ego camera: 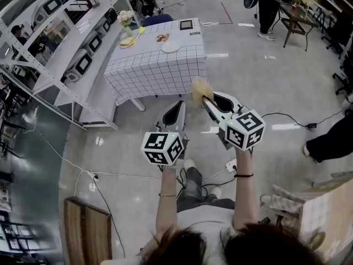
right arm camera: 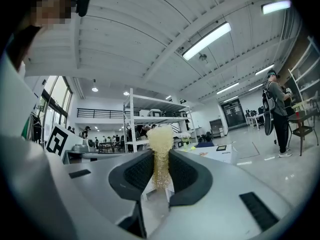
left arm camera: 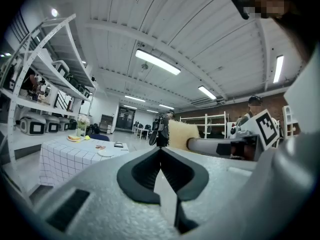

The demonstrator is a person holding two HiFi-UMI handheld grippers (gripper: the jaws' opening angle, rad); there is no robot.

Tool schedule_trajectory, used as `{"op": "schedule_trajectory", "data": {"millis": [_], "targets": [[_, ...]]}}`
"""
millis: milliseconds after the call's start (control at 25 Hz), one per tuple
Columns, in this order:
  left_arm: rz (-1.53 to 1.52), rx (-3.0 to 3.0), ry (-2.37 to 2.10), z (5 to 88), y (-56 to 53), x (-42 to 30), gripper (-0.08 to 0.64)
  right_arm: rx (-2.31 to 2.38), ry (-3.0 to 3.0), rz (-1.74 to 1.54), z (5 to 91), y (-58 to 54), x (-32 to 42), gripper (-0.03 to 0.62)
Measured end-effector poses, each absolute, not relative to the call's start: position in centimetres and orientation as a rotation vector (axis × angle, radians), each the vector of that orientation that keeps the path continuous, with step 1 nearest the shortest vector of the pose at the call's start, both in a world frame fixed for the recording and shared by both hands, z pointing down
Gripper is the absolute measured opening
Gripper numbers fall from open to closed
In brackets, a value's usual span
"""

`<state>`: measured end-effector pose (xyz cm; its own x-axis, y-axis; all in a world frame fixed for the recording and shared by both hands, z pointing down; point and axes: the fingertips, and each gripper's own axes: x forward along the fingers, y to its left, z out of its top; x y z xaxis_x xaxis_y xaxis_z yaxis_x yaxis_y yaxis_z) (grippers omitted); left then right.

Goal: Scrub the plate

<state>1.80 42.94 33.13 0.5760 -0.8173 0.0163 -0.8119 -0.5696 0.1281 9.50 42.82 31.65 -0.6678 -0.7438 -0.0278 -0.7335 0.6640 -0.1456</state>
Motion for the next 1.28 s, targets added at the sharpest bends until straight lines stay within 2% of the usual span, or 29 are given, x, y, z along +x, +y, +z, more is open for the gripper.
{"op": "schedule_trajectory", "data": {"millis": [720,1280], "targets": [[-0.038,2.618,-1.462,34.3,43.2,-0.2,0.011,-1.236,2.776,-0.238,32.6,42.3,9.1,0.08],[-0.037,2.572,-1.423,37.1,32.1,-2.5,0.011,-1.208,2.811,-0.28,34.2,32.0,5.8,0.08]]}}
